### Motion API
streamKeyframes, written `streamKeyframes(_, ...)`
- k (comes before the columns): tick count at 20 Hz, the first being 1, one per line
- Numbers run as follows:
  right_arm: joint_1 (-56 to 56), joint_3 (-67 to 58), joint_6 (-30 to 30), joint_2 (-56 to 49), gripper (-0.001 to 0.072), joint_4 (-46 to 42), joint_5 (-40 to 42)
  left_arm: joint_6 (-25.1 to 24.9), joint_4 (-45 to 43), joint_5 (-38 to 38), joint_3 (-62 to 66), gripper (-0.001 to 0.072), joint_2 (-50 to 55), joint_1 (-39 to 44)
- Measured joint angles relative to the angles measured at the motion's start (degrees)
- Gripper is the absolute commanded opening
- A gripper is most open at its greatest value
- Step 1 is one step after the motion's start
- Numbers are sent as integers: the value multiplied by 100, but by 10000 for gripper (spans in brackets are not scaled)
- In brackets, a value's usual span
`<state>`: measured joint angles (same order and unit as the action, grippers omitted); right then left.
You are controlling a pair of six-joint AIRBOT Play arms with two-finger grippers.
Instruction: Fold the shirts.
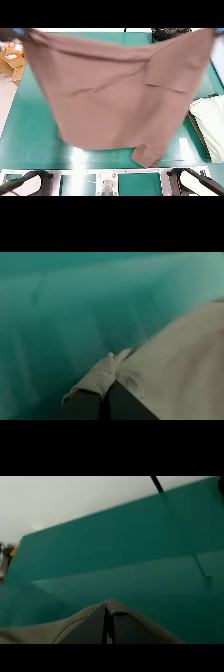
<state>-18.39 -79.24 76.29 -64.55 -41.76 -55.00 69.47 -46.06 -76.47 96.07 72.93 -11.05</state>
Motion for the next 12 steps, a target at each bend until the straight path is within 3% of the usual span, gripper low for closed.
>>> streamKeyframes(6, 334, 339, -273, -2057, 21, 68, 739, -81, 553, 566, -592, 25, 1921, -7)
streamKeyframes(12, 389, -599, -317, -3558, 21, 376, 881, -205, 1025, 1847, -669, 25, 2581, 0)
